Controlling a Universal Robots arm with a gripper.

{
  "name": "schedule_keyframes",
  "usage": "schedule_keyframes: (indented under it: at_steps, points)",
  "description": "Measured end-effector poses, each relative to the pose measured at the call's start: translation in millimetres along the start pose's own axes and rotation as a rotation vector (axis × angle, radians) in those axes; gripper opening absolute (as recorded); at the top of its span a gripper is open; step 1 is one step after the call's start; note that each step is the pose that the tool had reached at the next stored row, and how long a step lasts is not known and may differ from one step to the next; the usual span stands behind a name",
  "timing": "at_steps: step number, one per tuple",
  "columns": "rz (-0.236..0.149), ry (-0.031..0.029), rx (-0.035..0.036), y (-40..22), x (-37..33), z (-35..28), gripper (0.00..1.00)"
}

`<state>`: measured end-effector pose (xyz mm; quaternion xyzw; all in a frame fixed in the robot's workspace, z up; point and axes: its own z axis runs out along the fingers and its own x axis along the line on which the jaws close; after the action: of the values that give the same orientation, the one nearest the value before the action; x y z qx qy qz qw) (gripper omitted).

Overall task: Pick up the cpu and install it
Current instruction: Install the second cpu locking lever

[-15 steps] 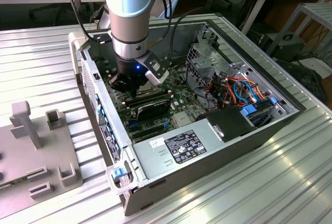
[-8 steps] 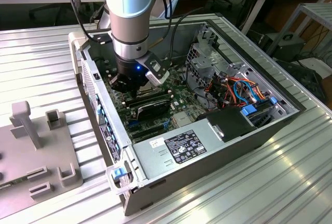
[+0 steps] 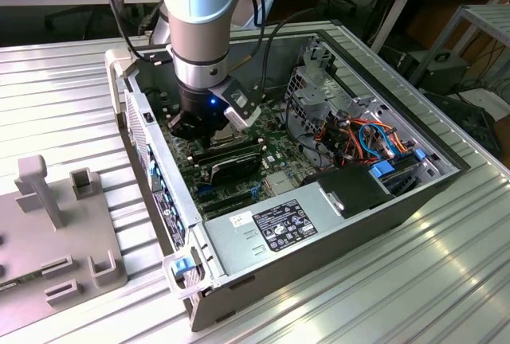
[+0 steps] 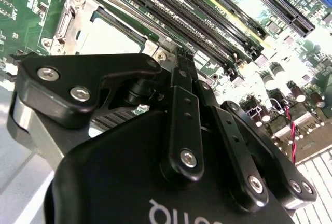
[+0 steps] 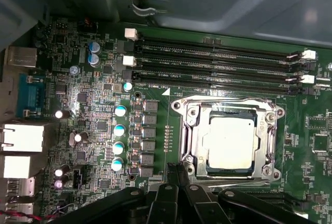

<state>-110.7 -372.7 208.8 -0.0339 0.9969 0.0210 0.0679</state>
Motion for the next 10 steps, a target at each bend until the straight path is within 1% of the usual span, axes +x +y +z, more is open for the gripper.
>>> schedule_keyframes:
  at_steps: [1,6,8,10]
  points:
    - [0.000,0.0001,0.0002,0.0,-0.2,-1.2,0.11]
    - [0.000,0.0002,0.0001,0.0,-1.1,-1.6,0.11]
    - [0.004,0.0002,0.0008,-0.5,-8.5,-0.5,0.11]
    - [0.009,0.0001,0.0015,-0.8,-12.3,0.0,0.11]
